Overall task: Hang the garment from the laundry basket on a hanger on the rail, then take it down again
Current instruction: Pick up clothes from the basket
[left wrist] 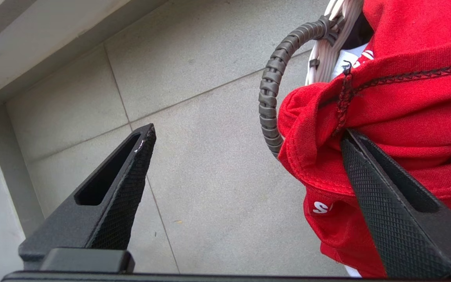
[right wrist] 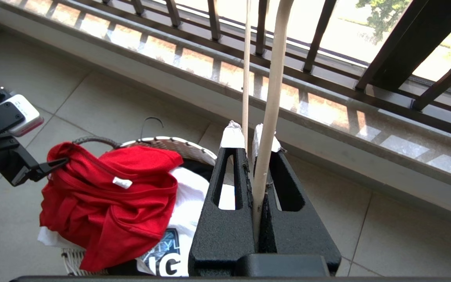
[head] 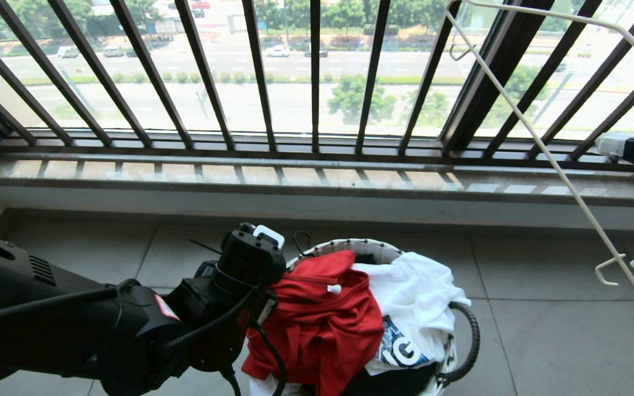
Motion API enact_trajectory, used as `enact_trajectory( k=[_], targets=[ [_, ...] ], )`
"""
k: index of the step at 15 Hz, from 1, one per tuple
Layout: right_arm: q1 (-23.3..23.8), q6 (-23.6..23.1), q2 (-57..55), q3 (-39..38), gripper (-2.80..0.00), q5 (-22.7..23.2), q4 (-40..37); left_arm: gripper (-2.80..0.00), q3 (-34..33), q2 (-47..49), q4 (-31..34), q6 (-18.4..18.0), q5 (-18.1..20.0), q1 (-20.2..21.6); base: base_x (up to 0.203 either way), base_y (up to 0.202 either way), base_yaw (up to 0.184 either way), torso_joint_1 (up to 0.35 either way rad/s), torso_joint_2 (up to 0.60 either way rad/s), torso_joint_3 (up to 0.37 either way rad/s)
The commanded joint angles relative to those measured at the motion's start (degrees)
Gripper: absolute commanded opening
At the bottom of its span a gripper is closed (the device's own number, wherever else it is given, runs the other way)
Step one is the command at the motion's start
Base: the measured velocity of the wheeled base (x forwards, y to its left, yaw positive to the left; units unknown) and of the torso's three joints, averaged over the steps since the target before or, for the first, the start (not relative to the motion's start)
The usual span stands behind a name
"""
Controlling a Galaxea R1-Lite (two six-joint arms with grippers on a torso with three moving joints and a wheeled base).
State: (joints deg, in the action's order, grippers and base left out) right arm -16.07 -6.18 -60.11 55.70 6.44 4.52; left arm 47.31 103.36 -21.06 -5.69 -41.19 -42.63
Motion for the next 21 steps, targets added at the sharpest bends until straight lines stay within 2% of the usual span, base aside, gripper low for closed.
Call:
enact_trajectory(
  k=[1, 7, 8, 13, 16, 18, 19, 21],
  targets=[
    [-0.02, -0.06, -0.18, -0.06, -2.80, 0.06, 0.05, 0.00, 1.13, 2.14, -0.12, 0.03, -0.25, 0.04, 0.000, 0.000, 0.000, 0.000, 0.00, 0.000],
    [-0.02, -0.06, -0.36, -0.06, -2.80, 0.06, 0.05, 0.00, 1.99, 3.51, -0.20, -0.02, -0.29, 0.27, 0.000, 0.000, 0.000, 0.000, 0.00, 0.000],
    [-0.02, -0.06, -0.28, -0.06, -2.80, 0.06, 0.05, -2.80, 1.91, 3.51, -0.12, -0.02, -0.29, 0.27, 0.000, 0.000, 0.000, 0.000, 0.00, 0.000],
    [-0.02, -0.06, -0.31, -0.06, -2.80, 0.06, 0.05, -2.80, 1.56, 3.22, -0.12, 0.32, -0.08, 0.62, 0.000, 0.000, 0.000, 0.000, 0.00, 0.000],
    [-0.02, -0.06, -0.27, 0.02, -2.80, 0.06, 0.05, -2.80, 1.21, 3.69, 0.50, 4.28, 0.32, 0.61, 0.000, 0.000, 0.000, 0.000, 0.00, 0.000],
    [-0.02, -0.06, -0.36, 0.02, -2.80, 0.06, 0.05, -2.80, 1.06, 3.49, 0.61, 5.07, 2.67, 0.85, 0.000, 0.000, 0.000, 0.000, 0.00, 0.000],
    [-0.02, -0.06, -0.36, 0.02, -2.80, 0.06, 0.05, -2.80, 1.27, 2.22, 0.73, 5.43, 5.35, 1.21, 0.000, 0.000, 0.000, 0.000, 0.00, 0.000],
    [-0.02, -0.06, -0.36, -0.06, -2.80, 0.06, 0.05, -2.80, 3.30, -0.01, 3.79, 5.65, 5.97, 1.55, 0.000, 0.000, 0.000, 0.000, 0.00, 0.000]
  ],
)
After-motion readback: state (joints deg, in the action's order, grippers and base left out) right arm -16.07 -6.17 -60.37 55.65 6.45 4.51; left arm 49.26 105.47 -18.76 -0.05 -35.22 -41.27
